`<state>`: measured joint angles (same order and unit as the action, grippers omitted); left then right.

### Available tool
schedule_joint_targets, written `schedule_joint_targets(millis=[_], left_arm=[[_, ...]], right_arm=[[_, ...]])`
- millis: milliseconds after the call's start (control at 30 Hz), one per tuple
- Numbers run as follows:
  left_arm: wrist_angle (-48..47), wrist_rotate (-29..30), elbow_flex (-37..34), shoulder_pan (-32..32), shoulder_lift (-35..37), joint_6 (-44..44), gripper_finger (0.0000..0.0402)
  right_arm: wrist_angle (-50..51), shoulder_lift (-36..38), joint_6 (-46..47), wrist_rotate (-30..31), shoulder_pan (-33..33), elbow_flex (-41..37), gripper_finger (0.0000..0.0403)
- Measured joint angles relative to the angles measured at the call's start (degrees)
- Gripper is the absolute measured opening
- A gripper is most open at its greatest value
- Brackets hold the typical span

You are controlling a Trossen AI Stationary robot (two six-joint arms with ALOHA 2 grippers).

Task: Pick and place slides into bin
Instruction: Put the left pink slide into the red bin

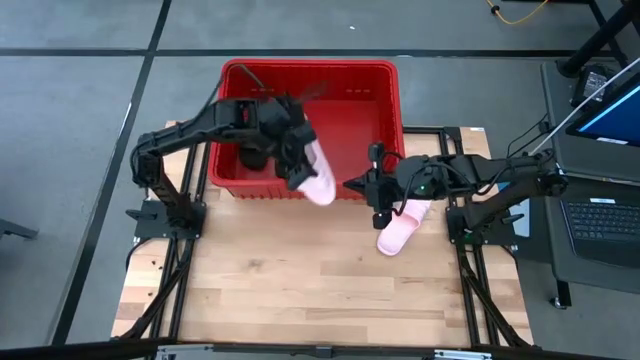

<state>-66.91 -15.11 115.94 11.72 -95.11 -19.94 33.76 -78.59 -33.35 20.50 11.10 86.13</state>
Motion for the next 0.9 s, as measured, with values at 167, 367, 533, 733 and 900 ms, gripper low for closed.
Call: schedule_joint_targets(millis=[167,367,533,733,900], left_arm=[[5.37,-0.05,0.37,4.2,0.0,-1.44,0.0003],[6.61,-3.81,0.37,8.61,-0.02,-3.54,0.0003],[7.36,-9.81,0.37,10.8,-0.02,-4.65,0.0003],[7.25,-13.45,0.37,12.13,-0.02,-4.87,0.0003],[6.89,-13.82,0.35,12.94,-0.02,-4.87,0.0003]], right_arm=[[-2.06,-0.02,-5.66,-0.07,-0.16,0.04,0.0019],[-4.08,-0.44,-9.99,0.08,-0.96,0.04,0.0084],[-5.26,-3.32,-18.06,1.45,-2.38,0.07,0.0136],[-9.87,-7.21,-27.3,11.98,-4.17,0.04,0.0163],[-10.91,-8.13,-30.43,12.75,-5.62,0.04,0.0164]])
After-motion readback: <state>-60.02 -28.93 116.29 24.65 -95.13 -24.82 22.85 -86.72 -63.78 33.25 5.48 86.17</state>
